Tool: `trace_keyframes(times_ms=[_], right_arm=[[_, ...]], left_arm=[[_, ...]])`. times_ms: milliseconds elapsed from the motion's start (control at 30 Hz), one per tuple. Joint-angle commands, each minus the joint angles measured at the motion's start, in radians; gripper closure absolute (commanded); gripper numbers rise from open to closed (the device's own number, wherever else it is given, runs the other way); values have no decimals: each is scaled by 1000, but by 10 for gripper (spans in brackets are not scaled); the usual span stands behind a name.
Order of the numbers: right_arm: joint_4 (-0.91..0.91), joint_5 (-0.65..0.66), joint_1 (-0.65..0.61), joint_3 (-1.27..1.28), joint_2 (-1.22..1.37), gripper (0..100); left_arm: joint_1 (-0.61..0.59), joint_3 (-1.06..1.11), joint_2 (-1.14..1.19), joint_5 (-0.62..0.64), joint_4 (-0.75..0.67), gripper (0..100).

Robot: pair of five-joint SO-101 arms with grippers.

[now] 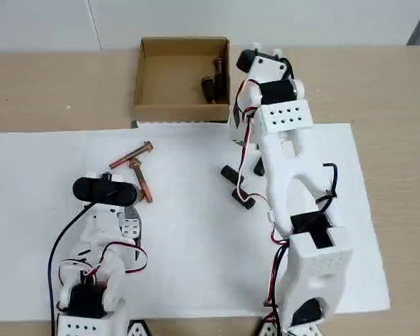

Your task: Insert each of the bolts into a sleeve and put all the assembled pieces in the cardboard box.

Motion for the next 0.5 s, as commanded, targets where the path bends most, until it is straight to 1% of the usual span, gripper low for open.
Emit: trace_keyframes(times_ms=[0,267,467], right_arm=[[-1,-9,7,-49,7,865],[2,-11,22,-49,88,879],[7,-12,44,-49,94,876]], left_arm=[[-2,-5,-11,-3,-3,994],[-3,-5,-11,-3,-3,994],[-3,-5,-11,-3,-3,994]])
